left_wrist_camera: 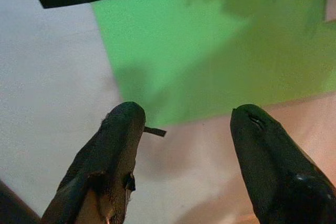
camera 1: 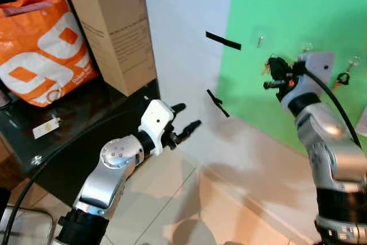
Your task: Hang keys on a hook
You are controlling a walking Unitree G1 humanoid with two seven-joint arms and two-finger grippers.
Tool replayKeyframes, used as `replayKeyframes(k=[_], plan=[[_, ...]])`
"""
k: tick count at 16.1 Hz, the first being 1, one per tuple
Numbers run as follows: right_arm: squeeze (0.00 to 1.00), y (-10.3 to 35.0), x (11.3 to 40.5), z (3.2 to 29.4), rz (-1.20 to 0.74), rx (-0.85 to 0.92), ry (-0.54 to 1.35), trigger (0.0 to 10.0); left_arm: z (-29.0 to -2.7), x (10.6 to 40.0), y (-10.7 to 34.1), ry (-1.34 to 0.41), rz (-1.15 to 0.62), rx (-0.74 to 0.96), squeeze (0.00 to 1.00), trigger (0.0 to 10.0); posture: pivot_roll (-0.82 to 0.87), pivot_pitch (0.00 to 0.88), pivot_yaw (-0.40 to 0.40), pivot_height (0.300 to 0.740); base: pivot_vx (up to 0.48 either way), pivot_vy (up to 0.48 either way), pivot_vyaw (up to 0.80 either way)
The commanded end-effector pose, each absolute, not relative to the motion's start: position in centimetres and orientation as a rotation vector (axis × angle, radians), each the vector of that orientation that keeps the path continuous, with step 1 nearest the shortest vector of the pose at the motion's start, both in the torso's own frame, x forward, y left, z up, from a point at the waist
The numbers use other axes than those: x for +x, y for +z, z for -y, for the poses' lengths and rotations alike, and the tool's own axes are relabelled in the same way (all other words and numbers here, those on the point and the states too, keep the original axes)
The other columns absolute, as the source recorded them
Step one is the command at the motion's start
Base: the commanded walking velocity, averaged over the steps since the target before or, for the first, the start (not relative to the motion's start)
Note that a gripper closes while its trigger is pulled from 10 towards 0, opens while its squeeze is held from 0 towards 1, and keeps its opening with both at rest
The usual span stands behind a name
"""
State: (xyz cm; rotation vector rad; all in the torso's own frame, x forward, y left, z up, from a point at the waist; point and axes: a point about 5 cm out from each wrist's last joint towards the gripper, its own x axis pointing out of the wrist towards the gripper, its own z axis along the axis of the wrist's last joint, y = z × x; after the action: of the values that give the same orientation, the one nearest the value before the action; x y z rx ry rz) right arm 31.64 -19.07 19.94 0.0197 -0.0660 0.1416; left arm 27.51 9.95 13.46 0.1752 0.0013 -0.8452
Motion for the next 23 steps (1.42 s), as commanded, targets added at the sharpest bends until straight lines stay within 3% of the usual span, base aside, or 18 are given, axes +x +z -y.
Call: replayKeyframes(k=[1,6,13,23], plan=[[0.0,19.8,32.0,19.5,0.049,0.047,0.126,10.0,-9.9,27.6,14.1,-0.864,0.014,0.189,0.0,10.0,-0.16,0.0,0.057,0.74,0.0,0.0,0.0],[0.0,20.7,34.2,21.3,0.073,0.112,0.041,10.0,-10.1,27.8,14.7,-0.903,0.021,0.198,0.0,10.0,-0.15,0.0,0.056,0.74,0.0,0.0,0.0],[0.0,21.1,33.1,22.8,0.119,0.186,-0.016,10.0,-9.8,27.7,14.5,-0.925,0.013,0.182,0.0,10.0,-0.16,0.0,0.067,0.74,0.0,0.0,0.0],[0.0,18.9,33.4,24.5,-0.03,0.26,-0.118,10.0,-10.1,27.9,14.4,-0.926,0.002,0.177,0.0,10.0,-0.16,0.0,0.067,0.74,0.0,0.0,0.0]])
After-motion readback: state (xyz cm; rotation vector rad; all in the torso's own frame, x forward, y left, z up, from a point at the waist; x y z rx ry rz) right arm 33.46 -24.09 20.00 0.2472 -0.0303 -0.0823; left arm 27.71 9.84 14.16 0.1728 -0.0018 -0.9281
